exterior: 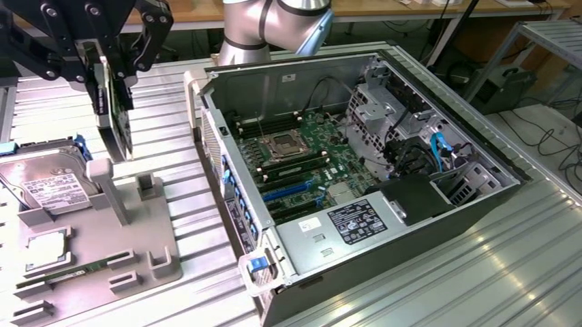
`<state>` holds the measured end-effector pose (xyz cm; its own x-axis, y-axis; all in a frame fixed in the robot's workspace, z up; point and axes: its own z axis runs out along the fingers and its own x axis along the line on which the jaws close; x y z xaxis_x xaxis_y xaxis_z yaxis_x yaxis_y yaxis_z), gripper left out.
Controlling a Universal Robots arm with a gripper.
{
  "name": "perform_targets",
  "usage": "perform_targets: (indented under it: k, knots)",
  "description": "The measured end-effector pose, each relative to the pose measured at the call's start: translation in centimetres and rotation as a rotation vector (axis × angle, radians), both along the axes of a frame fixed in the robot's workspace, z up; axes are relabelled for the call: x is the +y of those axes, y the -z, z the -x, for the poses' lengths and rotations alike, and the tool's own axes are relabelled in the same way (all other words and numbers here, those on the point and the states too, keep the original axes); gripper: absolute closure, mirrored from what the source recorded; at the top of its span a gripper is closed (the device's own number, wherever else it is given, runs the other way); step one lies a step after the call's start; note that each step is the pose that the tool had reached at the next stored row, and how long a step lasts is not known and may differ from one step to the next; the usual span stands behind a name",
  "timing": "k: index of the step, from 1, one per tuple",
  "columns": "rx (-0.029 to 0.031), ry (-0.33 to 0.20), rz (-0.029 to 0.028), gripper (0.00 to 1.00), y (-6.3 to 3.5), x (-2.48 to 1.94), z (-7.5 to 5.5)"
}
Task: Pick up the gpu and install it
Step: 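Pick up the gpu and move the gpu toward the slot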
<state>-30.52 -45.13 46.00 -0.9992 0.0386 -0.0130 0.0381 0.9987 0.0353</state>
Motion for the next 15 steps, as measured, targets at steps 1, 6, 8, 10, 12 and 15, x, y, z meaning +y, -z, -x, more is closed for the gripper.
perform_targets:
  k: [1, 6, 8, 10, 12, 15]
  knots:
    - [0.0, 0.0, 0.0, 0.73, 0.0, 0.0, -0.05]
    - [-0.0001, 0.0, 0.0, 0.73, 0.01, 0.0, -0.32]
    - [0.0, 0.0, 0.0001, 0.73, 0.01, 0.0, -0.43]
    - [0.0, 0.0, 0.0, 0.73, 0.02, 0.0, -0.54]
    - [0.0, 0.0, 0.0, 0.73, 0.02, 0.0, -0.65]
    - [0.0, 0.0, 0.0, 0.73, 0.03, 0.0, -0.81]
